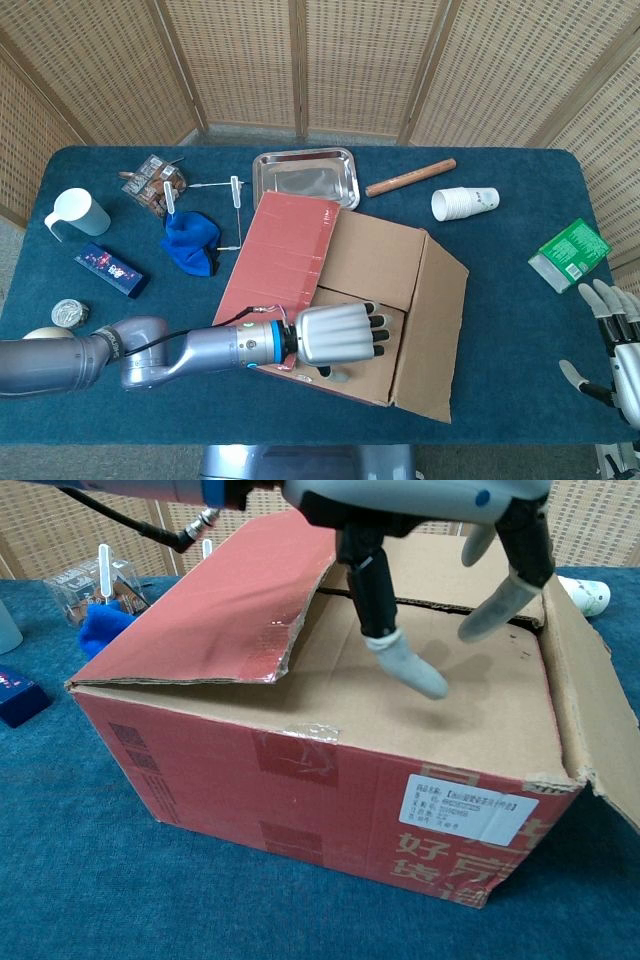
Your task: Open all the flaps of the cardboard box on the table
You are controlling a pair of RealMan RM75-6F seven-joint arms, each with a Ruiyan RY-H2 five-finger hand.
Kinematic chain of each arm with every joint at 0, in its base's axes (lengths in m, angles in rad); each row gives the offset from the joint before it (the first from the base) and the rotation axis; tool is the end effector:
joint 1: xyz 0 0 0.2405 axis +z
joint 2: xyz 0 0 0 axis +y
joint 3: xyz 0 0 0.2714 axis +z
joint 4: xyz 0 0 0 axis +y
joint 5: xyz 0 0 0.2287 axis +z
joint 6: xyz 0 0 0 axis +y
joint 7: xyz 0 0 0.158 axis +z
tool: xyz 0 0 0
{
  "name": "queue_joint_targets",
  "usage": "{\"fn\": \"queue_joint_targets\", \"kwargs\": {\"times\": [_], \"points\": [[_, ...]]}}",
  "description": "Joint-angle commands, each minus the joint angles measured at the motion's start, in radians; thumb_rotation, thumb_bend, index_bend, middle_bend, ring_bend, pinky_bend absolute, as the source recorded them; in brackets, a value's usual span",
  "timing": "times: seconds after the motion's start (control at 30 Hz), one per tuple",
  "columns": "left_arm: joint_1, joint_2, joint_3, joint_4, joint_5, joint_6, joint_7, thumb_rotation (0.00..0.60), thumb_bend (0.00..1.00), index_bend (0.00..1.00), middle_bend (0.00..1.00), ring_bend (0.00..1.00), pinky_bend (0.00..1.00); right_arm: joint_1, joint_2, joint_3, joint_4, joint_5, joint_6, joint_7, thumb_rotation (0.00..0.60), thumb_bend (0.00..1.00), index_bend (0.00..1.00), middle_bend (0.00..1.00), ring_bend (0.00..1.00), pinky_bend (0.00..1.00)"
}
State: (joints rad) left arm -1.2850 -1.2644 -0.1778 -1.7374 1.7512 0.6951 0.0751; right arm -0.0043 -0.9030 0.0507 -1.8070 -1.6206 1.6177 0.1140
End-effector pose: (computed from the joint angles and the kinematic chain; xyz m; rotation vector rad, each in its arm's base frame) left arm 0.0724 0.3158 -0.0049 -2.6778 0.1011 -1.1721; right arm -0.2941 -0.1670 0.2108 1.3455 -0.8799 1.0634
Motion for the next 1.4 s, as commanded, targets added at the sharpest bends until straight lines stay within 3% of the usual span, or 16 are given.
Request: {"fn": "queue_joint_targets", "kwargs": {"times": [0.03, 0.4, 0.6, 0.93, 1.13, 1.2, 1.33, 1.4], "points": [[-0.012, -0.016, 0.001, 0.009, -0.009, -0.011, 0.011, 0.406, 0.33, 0.61, 0.54, 0.35, 0.40, -0.002, 0.001, 0.000, 0.001, 0.001, 0.003, 0.005, 0.600, 0.20, 0.00, 0.00, 0.00, 0.00], [-0.038, -0.038, 0.017, 0.023, -0.060, -0.072, 0.062, 0.412, 0.34, 0.71, 0.66, 0.44, 0.46, -0.001, 0.005, -0.002, 0.001, 0.000, 0.000, 0.011, 0.600, 0.21, 0.00, 0.00, 0.00, 0.00], [-0.035, -0.037, 0.022, 0.019, -0.083, -0.072, 0.091, 0.413, 0.34, 0.73, 0.71, 0.45, 0.47, -0.001, 0.005, -0.004, 0.000, -0.002, -0.001, 0.013, 0.600, 0.21, 0.00, 0.00, 0.00, 0.00], [-0.025, -0.009, 0.023, 0.001, -0.123, -0.070, 0.132, 0.416, 0.35, 0.86, 0.85, 0.53, 0.49, -0.001, 0.007, -0.004, 0.001, -0.005, 0.001, 0.022, 0.600, 0.21, 0.00, 0.00, 0.00, 0.00], [-0.015, 0.012, 0.020, -0.012, -0.135, -0.052, 0.141, 0.410, 0.35, 0.88, 0.89, 0.55, 0.50, -0.001, 0.009, -0.007, 0.001, -0.007, 0.000, 0.025, 0.600, 0.21, 0.00, 0.00, 0.00, 0.00], [-0.012, 0.021, 0.023, -0.015, -0.138, -0.054, 0.145, 0.412, 0.40, 0.89, 0.90, 0.56, 0.50, -0.001, 0.009, -0.008, 0.000, -0.009, -0.002, 0.026, 0.600, 0.23, 0.00, 0.00, 0.00, 0.00], [-0.010, 0.036, 0.030, -0.023, -0.145, -0.062, 0.150, 0.403, 0.63, 0.89, 0.91, 0.57, 0.50, 0.000, 0.010, -0.008, 0.000, -0.009, -0.003, 0.028, 0.600, 0.24, 0.00, 0.00, 0.00, 0.00], [-0.009, 0.039, 0.034, -0.024, -0.145, -0.065, 0.152, 0.383, 0.66, 0.88, 0.90, 0.57, 0.50, 0.000, 0.009, -0.009, 0.000, -0.011, -0.001, 0.026, 0.600, 0.24, 0.00, 0.00, 0.00, 0.00]]}}
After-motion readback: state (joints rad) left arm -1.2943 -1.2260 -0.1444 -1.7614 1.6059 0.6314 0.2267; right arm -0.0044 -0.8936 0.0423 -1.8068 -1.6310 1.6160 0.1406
